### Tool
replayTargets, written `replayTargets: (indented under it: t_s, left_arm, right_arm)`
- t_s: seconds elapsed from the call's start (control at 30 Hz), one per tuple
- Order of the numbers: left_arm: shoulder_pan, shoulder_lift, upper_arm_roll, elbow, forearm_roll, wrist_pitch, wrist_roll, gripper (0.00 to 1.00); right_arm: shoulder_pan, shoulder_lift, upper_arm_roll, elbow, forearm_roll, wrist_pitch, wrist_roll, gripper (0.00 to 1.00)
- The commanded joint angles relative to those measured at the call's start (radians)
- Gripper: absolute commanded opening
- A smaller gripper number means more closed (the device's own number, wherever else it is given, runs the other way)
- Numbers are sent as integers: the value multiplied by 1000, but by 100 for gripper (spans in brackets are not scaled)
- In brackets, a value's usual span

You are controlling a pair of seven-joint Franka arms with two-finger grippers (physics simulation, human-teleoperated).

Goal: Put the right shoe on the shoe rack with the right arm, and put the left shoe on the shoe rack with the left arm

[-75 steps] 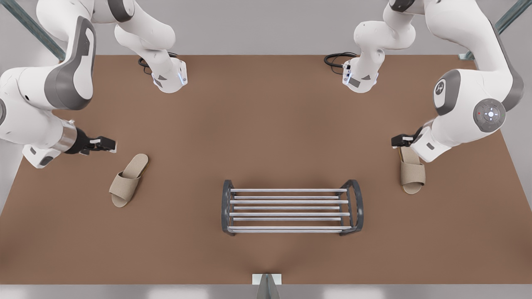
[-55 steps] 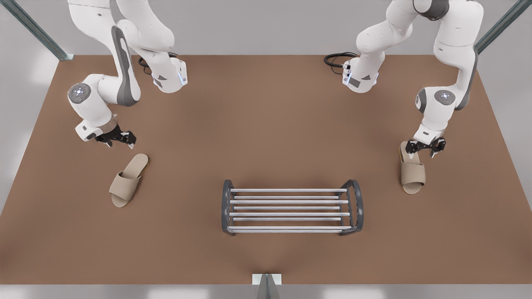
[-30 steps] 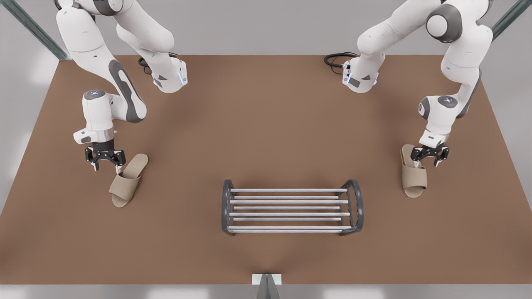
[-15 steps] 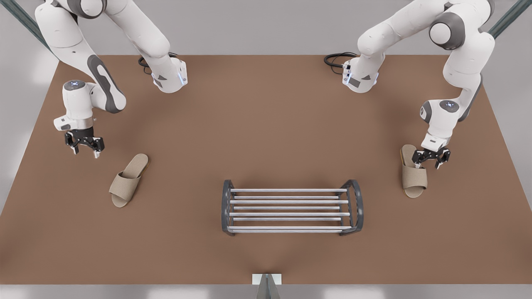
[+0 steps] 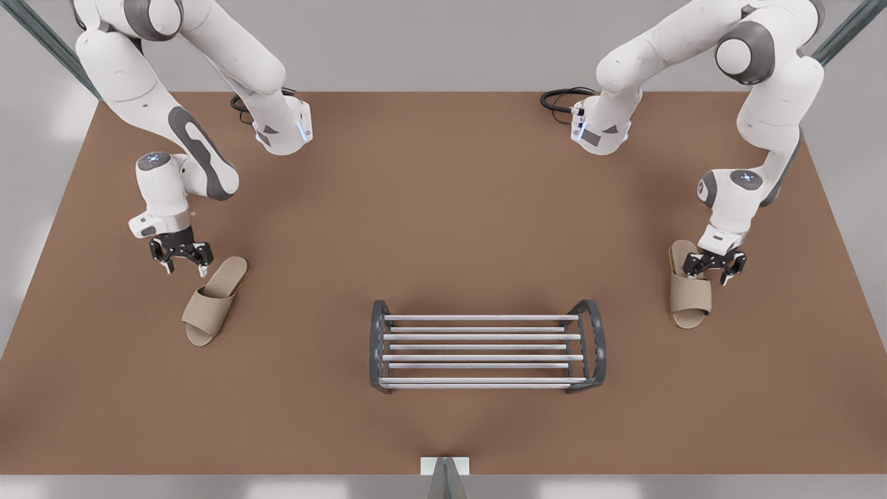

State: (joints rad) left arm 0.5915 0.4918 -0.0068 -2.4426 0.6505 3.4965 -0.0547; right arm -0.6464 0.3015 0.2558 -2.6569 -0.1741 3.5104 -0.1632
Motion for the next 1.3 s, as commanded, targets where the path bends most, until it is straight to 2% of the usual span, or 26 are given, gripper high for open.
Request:
replayTargets:
  t_s: [0.0,0.23,0.27,0.3,0.33,0.4,0.57,0.63,0.77,0.8,0.9,0.93,1.03,1.1,1.27]
  left_arm:
    - [8,-4,-1,0,0,-1,1,96]
    - [16,-2,-15,7,-2,1,1,96]
    - [16,-4,-15,7,-2,1,1,92]
    - [16,-2,-15,5,-2,-1,1,79]
    - [16,-2,-15,7,-2,-1,1,73]
    - [28,-4,-16,11,-2,1,1,68]
    - [41,-4,-19,16,-12,1,0,45]
    - [41,-4,-22,17,-14,1,-4,43]
    - [56,-7,-38,37,-18,1,-8,32]
    - [119,-7,-100,45,-17,1,-8,31]
    - [139,-30,-118,50,-17,1,-8,27]
    - [151,-36,-130,50,-17,-1,-8,22]
    - [156,-85,-199,69,-11,-7,-148,21]
    - [157,-88,-292,141,-12,-118,-215,21]
    - [160,-141,-518,390,-18,-575,-408,21]
  right_arm:
    - [2,8,0,3,5,-1,-1,100]
    - [30,76,-1,37,27,-1,1,100]
    - [31,77,-1,43,28,-1,-1,100]
    - [31,82,-1,46,28,-1,-1,100]
    - [31,88,-1,51,28,-1,-1,100]
    - [31,90,-3,54,27,-1,-1,100]
    - [31,103,-3,64,28,-1,-1,100]
    - [37,108,-3,64,31,-1,-1,100]
    - [93,110,-6,64,101,-1,-1,100]
    - [91,110,-7,64,101,-1,-1,100]
    - [88,116,-12,66,101,-1,-2,100]
    - [82,122,-15,71,101,-1,-12,100]
    - [80,145,-21,92,99,-1,-13,100]
    - [82,139,-20,91,102,-1,-13,100]
    - [111,142,-18,94,154,-1,-13,100]
